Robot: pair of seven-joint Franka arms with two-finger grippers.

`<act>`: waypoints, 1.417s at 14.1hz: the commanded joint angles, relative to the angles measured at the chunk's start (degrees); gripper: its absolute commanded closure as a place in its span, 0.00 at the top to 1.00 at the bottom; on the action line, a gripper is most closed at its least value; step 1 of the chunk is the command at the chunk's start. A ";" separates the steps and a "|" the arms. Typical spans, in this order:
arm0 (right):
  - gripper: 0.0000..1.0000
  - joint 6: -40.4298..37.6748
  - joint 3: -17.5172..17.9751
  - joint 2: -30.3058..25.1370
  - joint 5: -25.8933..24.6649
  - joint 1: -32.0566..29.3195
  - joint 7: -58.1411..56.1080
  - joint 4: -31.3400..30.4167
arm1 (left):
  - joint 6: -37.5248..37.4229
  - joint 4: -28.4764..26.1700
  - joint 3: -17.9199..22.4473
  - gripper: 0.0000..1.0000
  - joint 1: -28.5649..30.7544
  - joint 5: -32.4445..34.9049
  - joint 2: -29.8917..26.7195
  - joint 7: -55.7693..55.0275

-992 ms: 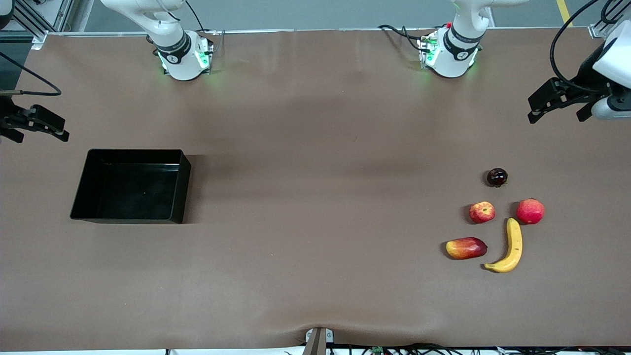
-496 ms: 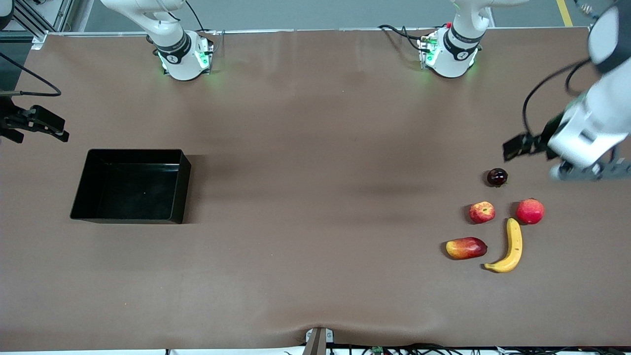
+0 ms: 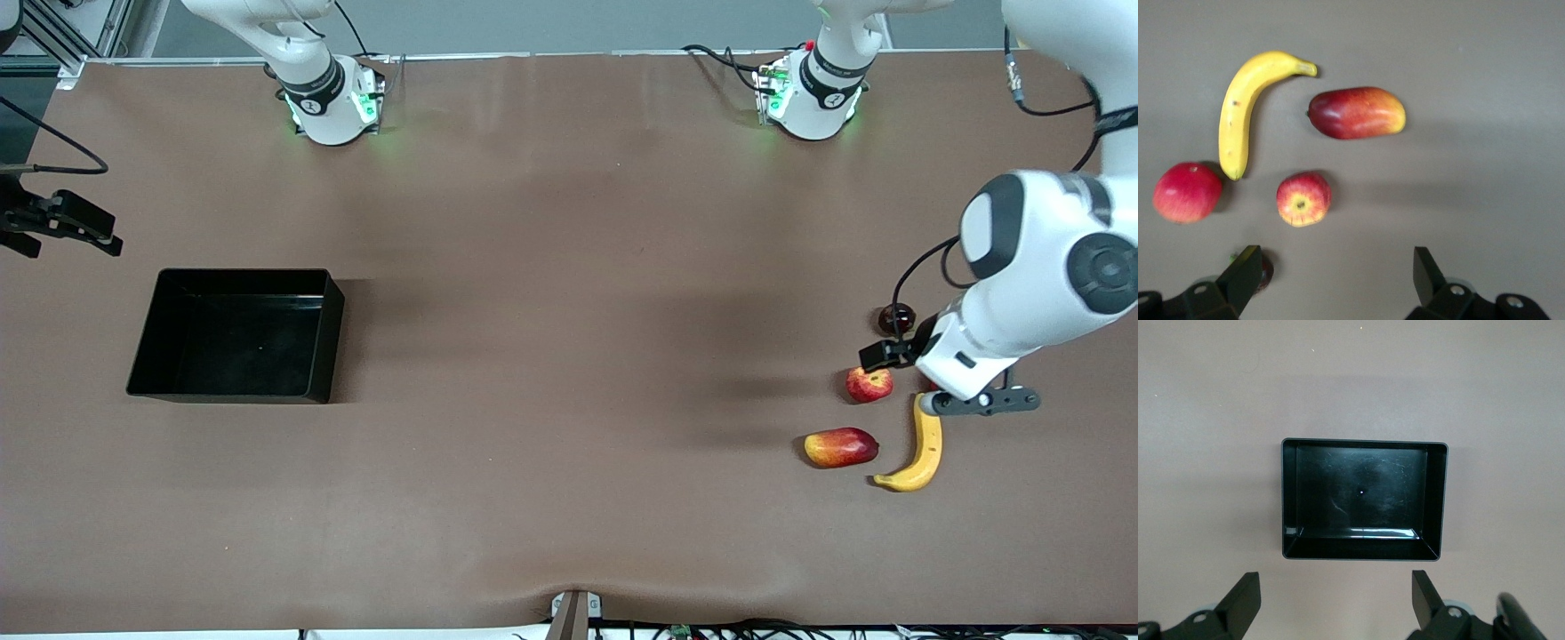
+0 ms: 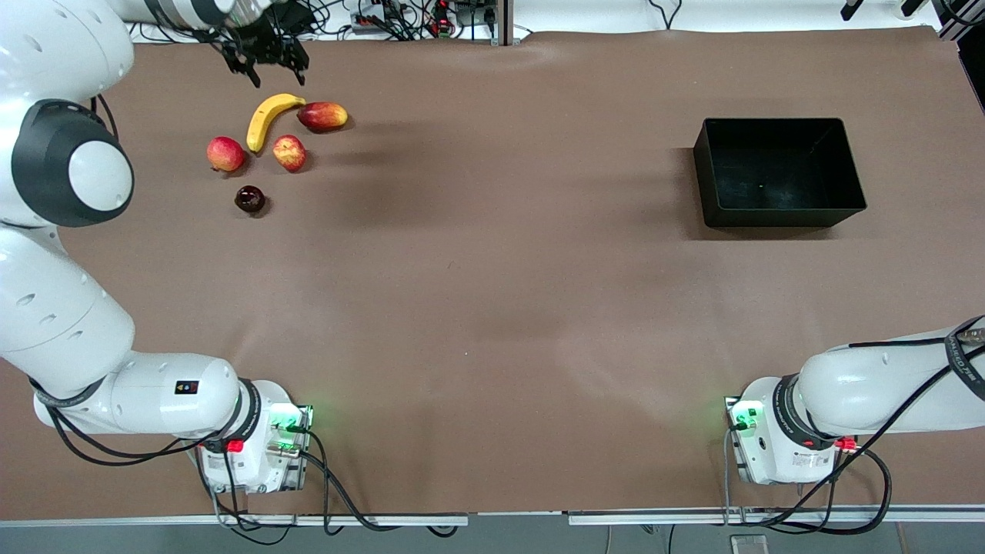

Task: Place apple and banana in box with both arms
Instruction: 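Grasp the apple with the left gripper while the right gripper reaches the box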

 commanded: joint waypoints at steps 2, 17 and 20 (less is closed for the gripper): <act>1.00 -0.15 -0.01 2.63 -1.33 -0.69 0.37 1.95 | 8.57 -3.36 -0.18 1.00 2.70 3.98 3.49 -0.33; 1.00 20.21 -0.01 23.56 -0.63 -14.93 -22.13 -3.64 | 16.50 -7.76 -0.44 0.59 5.16 3.36 11.50 -0.25; 1.00 30.31 0.08 23.56 -0.54 -16.60 -22.40 -12.96 | 16.50 -7.23 -0.35 0.00 5.08 3.36 11.59 -0.94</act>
